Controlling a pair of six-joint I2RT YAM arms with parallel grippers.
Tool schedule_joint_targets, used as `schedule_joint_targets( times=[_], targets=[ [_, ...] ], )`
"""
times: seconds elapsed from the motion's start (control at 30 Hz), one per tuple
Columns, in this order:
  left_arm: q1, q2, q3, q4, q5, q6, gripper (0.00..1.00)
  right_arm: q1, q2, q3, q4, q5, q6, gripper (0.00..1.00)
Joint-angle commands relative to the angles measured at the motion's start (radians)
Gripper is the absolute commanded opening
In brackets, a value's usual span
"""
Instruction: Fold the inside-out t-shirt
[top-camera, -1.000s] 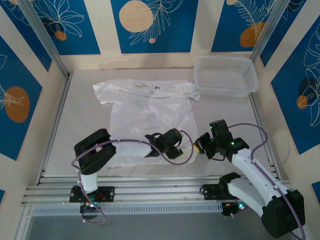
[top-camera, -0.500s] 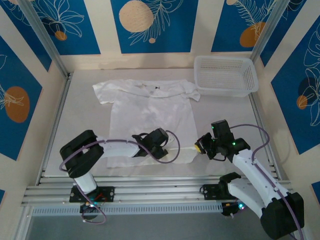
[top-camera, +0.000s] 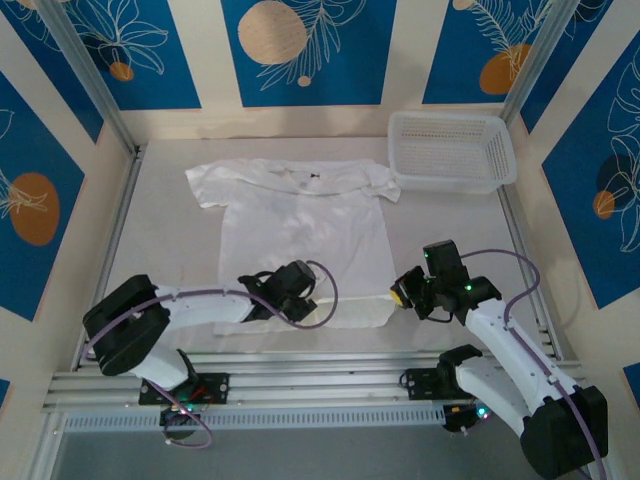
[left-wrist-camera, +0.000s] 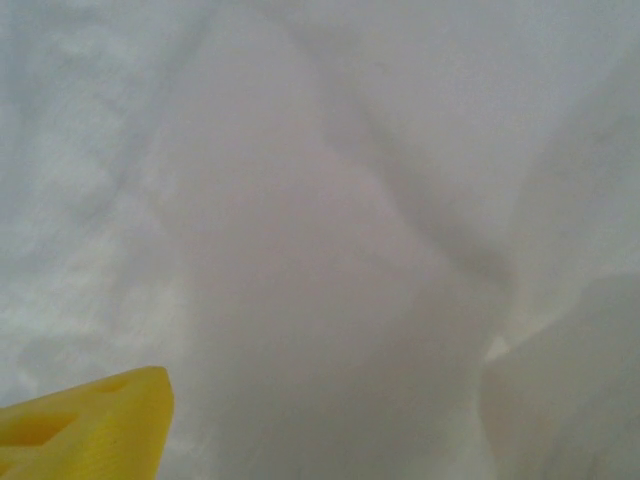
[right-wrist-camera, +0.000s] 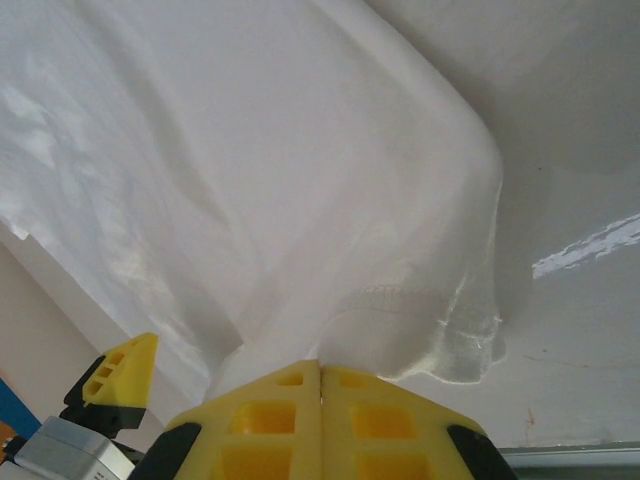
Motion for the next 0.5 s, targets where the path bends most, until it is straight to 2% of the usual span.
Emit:
schedule_joint_targets(
  times=[0.0,0.1,0.2,0.23,0.27,0.33,0.37,0.47],
  targets=[
    [0.031,-0.024,-0.034,-0.021,-0.008,-0.044,0.80,-0.005,-0.022,-0.007,-0.033,-0.016,-0.001,0.00],
    [0.041,-0.036,-0.050,-0.026,-0.007,-0.051,0.77,-0.008,-0.021,-0.005,-0.040,-0.014,-0.004,0.00],
    [0.055,-0.052,-0.061,-0.012,0.019,-0.053,0.65,-0.008,-0.021,-0.004,-0.044,-0.007,-0.009,0.00],
    [0.059,-0.055,-0.060,-0.003,0.046,-0.048,0.57,-0.009,-0.018,-0.003,-0.042,-0.004,-0.016,0.00],
    [0.062,-0.059,-0.058,0.005,0.088,-0.038,0.41,-0.008,-0.017,0.002,-0.041,-0.001,-0.036,0.00],
    [0.070,-0.070,-0.055,0.025,0.181,-0.025,0.15,-0.003,-0.015,0.022,-0.048,0.020,-0.094,0.00],
    [0.075,-0.080,-0.055,0.036,0.227,-0.027,0.03,0.000,-0.015,0.039,-0.063,0.044,-0.128,0.05],
    [0.102,-0.127,-0.050,0.042,0.290,-0.059,0.00,0.008,-0.017,0.089,-0.089,0.096,-0.252,0.13]
  ],
)
